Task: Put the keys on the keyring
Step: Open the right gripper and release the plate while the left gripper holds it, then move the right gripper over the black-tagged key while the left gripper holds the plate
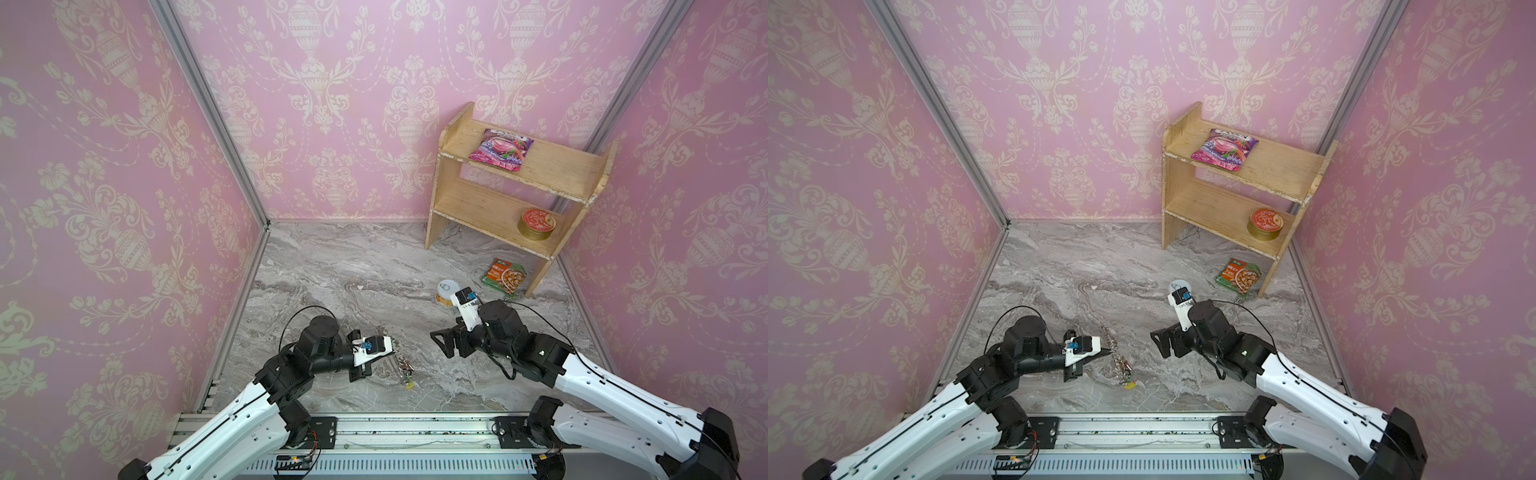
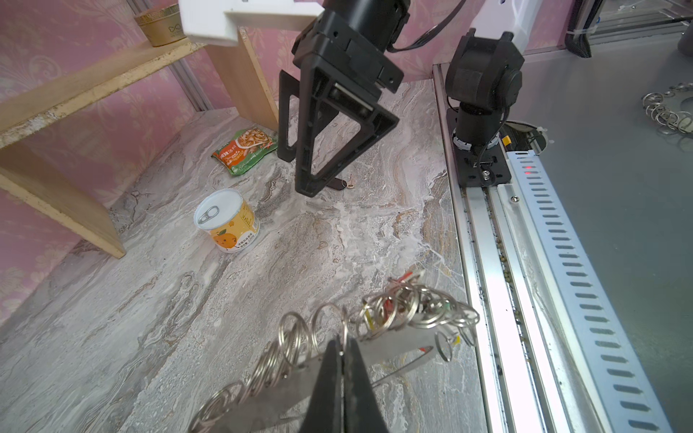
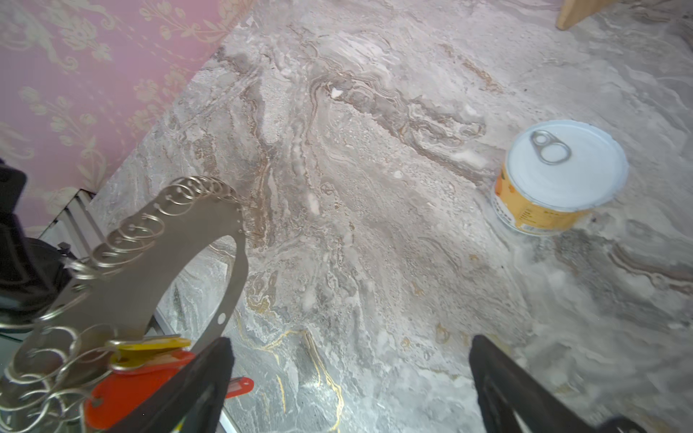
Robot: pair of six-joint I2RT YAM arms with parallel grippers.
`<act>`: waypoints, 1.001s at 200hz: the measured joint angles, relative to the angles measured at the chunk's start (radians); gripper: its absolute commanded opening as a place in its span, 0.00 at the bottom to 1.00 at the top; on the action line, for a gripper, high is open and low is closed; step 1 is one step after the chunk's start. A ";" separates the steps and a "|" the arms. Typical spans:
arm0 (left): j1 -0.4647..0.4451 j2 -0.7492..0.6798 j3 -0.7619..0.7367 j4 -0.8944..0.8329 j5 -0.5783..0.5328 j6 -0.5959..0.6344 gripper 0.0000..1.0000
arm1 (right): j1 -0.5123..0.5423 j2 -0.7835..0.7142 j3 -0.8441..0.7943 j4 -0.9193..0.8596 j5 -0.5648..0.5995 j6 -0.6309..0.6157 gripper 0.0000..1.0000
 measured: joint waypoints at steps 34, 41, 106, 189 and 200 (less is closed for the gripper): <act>-0.013 -0.132 -0.028 -0.004 -0.002 -0.002 0.00 | -0.013 0.077 0.108 -0.148 0.110 0.068 1.00; -0.016 -0.148 -0.034 -0.004 -0.002 -0.003 0.00 | -0.022 0.100 0.127 -0.180 0.129 0.090 1.00; -0.053 -0.188 -0.075 0.002 -0.047 -0.022 0.00 | -0.151 0.208 0.137 -0.395 0.209 0.338 0.93; -0.053 0.024 0.002 -0.059 -0.085 -0.137 0.00 | -0.327 0.229 -0.063 -0.367 0.163 0.380 0.38; -0.053 0.022 0.002 -0.061 -0.085 -0.154 0.00 | -0.332 0.230 -0.064 -0.354 0.164 0.371 0.33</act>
